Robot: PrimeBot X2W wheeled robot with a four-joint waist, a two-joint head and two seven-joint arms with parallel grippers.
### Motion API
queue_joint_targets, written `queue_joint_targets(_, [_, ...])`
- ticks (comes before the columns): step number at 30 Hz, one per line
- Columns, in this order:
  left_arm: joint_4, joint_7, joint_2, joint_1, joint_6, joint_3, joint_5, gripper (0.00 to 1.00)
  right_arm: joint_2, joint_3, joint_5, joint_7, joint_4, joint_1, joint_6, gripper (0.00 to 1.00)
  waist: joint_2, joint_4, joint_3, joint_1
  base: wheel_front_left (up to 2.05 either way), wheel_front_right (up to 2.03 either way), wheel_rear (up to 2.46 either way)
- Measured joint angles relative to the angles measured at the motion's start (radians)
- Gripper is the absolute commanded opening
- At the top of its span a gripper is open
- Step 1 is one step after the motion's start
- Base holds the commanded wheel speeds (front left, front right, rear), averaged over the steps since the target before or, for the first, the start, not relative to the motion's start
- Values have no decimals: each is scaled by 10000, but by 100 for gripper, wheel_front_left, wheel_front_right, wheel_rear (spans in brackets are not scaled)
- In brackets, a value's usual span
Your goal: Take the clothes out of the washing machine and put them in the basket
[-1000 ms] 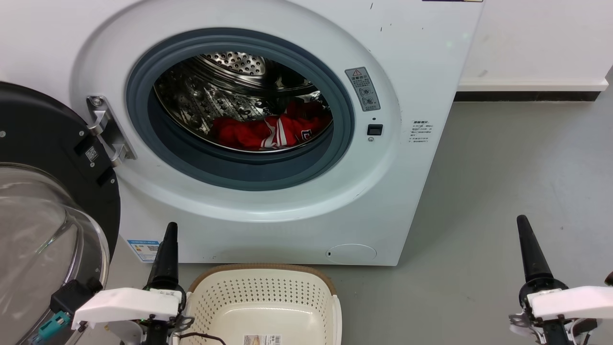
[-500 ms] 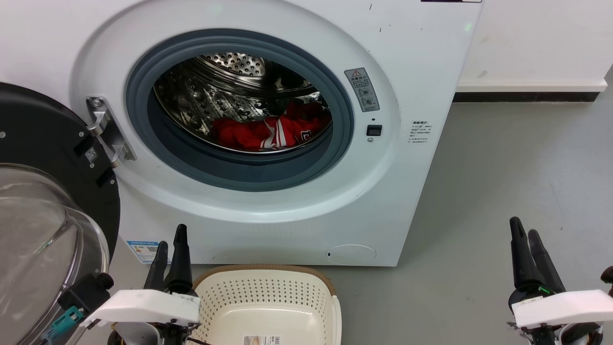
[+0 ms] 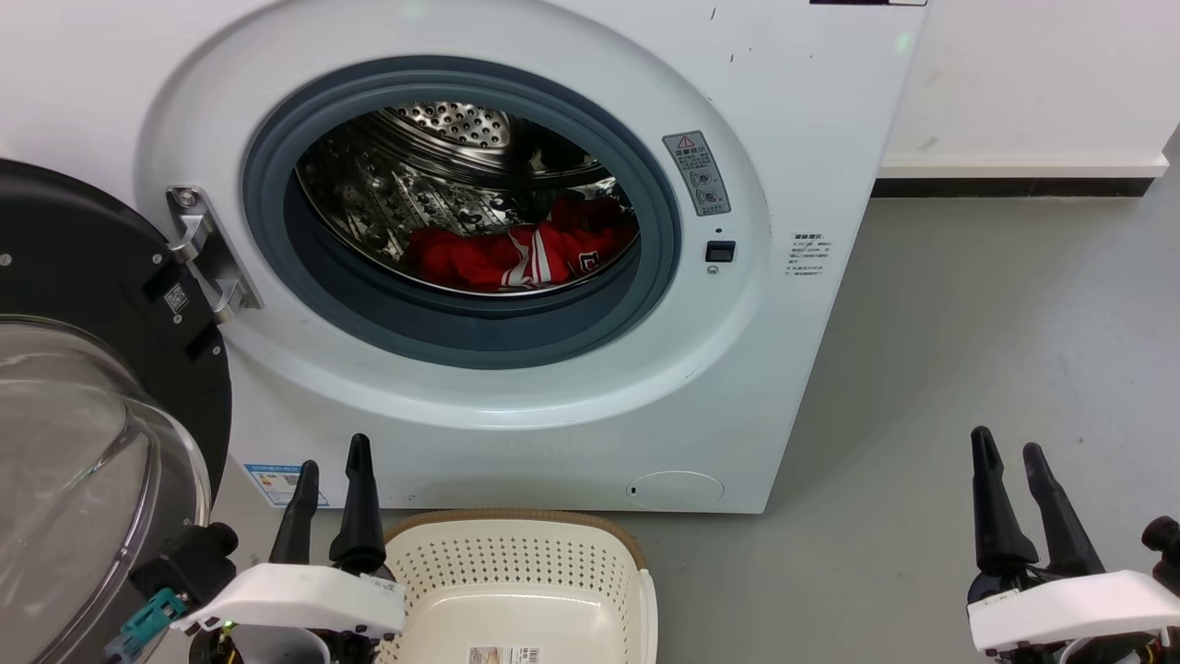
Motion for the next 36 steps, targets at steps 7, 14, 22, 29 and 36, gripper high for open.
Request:
queue_joint_targets(7, [-134,-221,2,38,46,-104,922,100,0,8,-978,-221,-232,60,0,100,0,0,0,0,0,0,0])
queue_joint_targets(14, [-236,-403,2,132,102,-150,1651,100,0,36,-1806,-378,-397,201,0,100,0,20,15,0,0,0,0])
queue_joint_targets(22, [-355,-585,4,222,176,-196,2466,100,0,121,-2677,-604,-570,294,0,100,0,21,22,0,0,0,0])
queue_joint_targets(29, [-403,-752,6,256,222,-261,3127,100,0,146,-3367,-754,-704,425,0,100,0,20,29,0,0,0,0])
queue_joint_targets(36, [-403,-918,8,351,268,-316,3708,100,0,167,-4002,-905,-823,515,0,100,0,29,40,1,0,0,0])
